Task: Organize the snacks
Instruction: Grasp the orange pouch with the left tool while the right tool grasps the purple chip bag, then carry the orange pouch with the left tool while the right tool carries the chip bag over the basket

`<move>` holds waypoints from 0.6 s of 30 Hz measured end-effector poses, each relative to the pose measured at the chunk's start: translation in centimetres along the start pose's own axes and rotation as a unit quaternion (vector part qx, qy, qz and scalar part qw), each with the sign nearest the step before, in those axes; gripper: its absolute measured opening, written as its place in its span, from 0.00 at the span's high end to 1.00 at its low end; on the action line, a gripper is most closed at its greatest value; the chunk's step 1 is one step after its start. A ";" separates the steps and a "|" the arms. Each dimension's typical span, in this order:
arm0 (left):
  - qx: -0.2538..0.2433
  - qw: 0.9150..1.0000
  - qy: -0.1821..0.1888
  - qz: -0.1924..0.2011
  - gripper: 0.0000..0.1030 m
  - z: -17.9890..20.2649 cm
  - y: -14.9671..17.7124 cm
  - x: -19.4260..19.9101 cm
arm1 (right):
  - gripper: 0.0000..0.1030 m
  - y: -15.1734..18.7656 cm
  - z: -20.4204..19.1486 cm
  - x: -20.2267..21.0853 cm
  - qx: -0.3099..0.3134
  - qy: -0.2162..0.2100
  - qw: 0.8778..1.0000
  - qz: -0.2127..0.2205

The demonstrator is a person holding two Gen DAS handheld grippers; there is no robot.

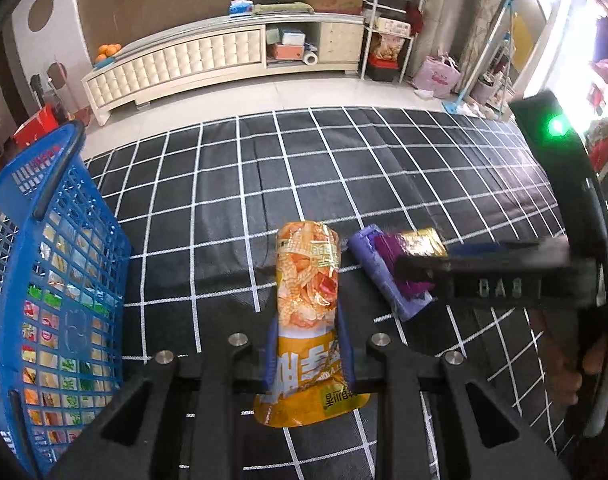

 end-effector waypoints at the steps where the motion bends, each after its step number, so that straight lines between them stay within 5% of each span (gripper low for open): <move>1: -0.003 1.000 -0.001 -0.001 0.78 0.1 0.1 0.0 | 0.25 -0.2 0.0 -0.1 -0.002 0.000 1.000 -0.002; 12: -0.005 1.000 0.007 -0.009 0.78 0.0 0.1 -0.6 | 0.12 -1.4 -0.8 -1.1 -0.012 0.002 0.999 -0.042; 18: -0.007 1.000 0.011 -0.010 0.78 -0.2 0.3 -0.6 | 0.15 -1.5 -2.0 -1.7 0.005 0.029 0.999 -0.038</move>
Point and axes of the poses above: each gripper's, at about its wrist camera, not at the fingertips, and x roughly against the way its jaws point, z to its right, y to its underside, the point moved 2 cm from there along -x, roughly the way its jaws point, and after that the axes turned 2 degrees about y, right-handed, at the moved point
